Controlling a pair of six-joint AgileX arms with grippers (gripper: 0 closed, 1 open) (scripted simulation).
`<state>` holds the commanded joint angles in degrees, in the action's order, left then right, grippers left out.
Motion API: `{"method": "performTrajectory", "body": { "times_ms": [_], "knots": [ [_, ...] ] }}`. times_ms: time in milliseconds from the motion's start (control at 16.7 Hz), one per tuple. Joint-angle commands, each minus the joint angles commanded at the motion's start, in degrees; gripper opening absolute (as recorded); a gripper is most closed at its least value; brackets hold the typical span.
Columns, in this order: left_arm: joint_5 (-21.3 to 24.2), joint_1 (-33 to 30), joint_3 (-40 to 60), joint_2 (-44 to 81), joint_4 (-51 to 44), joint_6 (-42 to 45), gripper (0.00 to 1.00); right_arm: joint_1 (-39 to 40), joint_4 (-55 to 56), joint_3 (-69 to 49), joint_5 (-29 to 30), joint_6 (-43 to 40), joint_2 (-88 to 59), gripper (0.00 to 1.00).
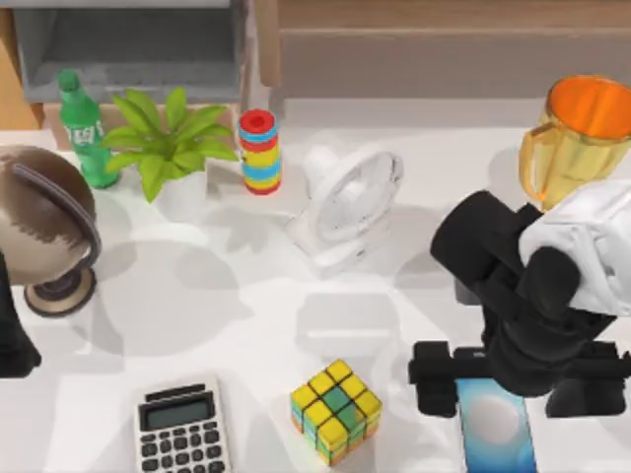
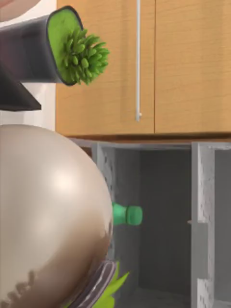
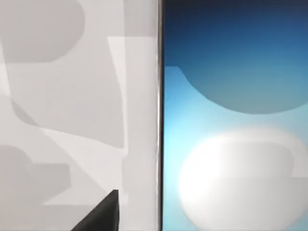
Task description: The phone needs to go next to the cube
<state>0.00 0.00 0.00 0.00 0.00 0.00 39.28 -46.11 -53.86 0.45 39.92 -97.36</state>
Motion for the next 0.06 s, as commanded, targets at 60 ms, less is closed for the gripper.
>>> {"method": "performTrajectory", "body": {
  "times_ms": [60],
  "knots": [
    [0.0,0.0,0.0,0.0,0.0,0.0,1.0,0.0,0.0,0.0,0.0,0.0,0.0,1.0]
  ]
}}
